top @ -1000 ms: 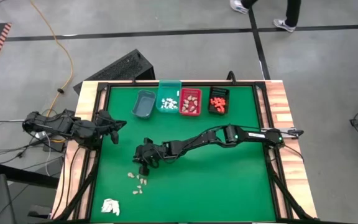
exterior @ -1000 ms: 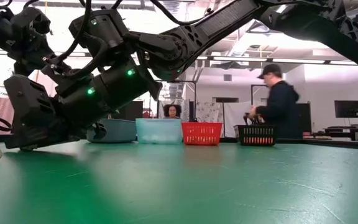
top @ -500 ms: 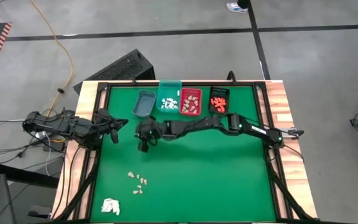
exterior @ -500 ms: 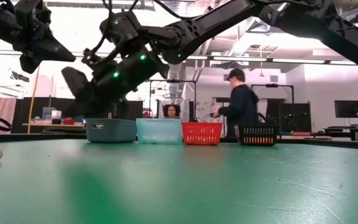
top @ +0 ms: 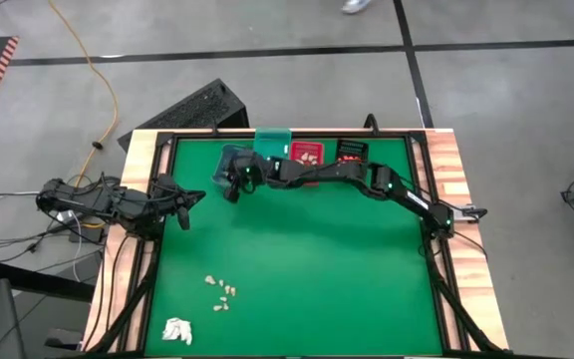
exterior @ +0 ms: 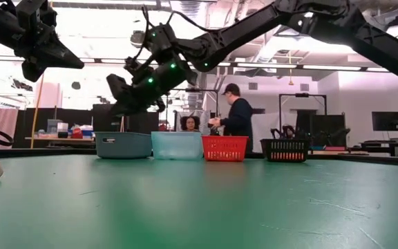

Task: Sort Halloween decoration
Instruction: Put the white skull toy into the blue bin

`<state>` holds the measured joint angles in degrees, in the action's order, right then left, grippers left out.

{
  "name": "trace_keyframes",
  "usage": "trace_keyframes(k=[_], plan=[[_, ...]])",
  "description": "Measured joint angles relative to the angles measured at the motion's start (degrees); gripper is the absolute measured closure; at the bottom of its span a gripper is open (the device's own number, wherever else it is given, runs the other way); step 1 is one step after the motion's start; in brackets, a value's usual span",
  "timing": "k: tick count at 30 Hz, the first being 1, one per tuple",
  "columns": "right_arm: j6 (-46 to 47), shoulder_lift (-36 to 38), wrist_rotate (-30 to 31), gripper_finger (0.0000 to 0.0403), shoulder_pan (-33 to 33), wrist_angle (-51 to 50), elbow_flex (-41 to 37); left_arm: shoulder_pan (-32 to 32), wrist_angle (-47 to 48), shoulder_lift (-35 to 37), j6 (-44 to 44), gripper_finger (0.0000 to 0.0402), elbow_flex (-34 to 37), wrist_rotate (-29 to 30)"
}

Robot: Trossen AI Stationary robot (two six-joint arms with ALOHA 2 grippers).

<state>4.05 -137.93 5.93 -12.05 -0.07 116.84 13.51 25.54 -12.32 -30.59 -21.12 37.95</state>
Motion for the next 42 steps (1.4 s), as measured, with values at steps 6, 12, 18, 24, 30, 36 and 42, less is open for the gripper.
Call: trace_keyframes(k=[6,12,18,24,30,36,42], plan=[[2.3,-0.1,0.3,0.0337,-3.8,0.0,0.0,0.0,0.0,0.0,0.0,0.0401,0.0,0.1],[4.8,-0.1,-1.9,0.0297,-5.7,0.1,0.0,0.0,0.5,0.0,0.1,0.0401,0.0,1.2],[4.5,-0.1,-3.6,0.0228,-5.5,0.4,0.0,0.0,0.5,0.0,0.2,0.0401,0.0,1.5],[5.2,0.2,-14.3,0.0193,-4.4,0.3,0.1,0.0,0.6,0.0,0.1,0.0401,0.0,1.5],[6.9,0.6,-32.7,0.0207,-0.9,0.0,0.1,0.0,0.7,0.0,0.3,0.0401,0.0,1.5],[7.6,0.6,-35.3,0.0224,5.5,-3.3,0.2,0.0,0.7,0.0,0.5,0.0401,0.0,1.5],[-3.4,0.6,-24.3,0.0224,14.4,-9.4,0.1,0.0,0.7,0.0,0.5,0.0401,0.0,1.5]])
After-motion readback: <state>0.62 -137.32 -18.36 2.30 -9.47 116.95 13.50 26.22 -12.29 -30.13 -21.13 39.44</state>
